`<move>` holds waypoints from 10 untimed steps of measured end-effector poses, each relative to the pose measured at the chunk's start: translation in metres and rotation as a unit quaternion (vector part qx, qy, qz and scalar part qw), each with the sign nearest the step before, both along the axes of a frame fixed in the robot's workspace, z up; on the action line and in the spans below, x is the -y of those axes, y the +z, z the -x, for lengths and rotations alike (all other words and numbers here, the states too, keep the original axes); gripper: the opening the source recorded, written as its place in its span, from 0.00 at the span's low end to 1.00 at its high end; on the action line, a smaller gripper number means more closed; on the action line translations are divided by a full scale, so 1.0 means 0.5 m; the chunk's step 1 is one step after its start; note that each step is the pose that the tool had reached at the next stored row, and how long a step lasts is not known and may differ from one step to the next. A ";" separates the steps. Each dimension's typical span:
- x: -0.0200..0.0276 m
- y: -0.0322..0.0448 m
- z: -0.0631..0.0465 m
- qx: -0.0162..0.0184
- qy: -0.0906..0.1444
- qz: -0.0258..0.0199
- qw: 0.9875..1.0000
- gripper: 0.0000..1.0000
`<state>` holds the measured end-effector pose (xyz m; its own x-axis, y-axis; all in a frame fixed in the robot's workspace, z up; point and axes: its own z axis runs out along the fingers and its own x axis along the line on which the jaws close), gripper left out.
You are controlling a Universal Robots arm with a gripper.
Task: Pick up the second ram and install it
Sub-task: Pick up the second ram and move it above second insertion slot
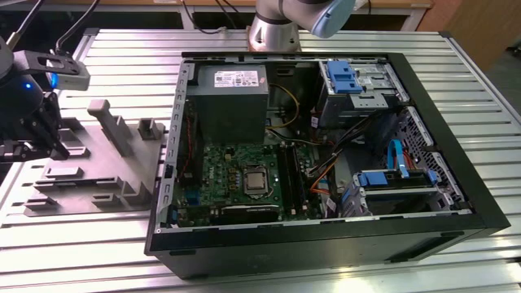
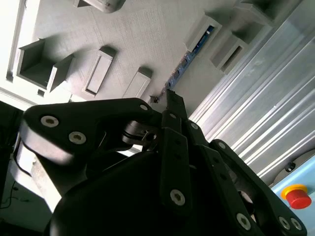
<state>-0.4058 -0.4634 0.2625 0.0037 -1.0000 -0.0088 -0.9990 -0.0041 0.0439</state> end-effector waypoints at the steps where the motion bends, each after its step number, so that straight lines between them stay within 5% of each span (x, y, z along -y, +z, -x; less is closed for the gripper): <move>1: 0.0000 -0.001 0.000 0.000 -0.002 0.001 1.000 0.10; 7: 0.0012 -0.016 0.000 0.003 -0.006 0.002 1.000 0.10; 10: 0.0090 -0.021 0.000 0.003 -0.006 0.002 1.000 0.10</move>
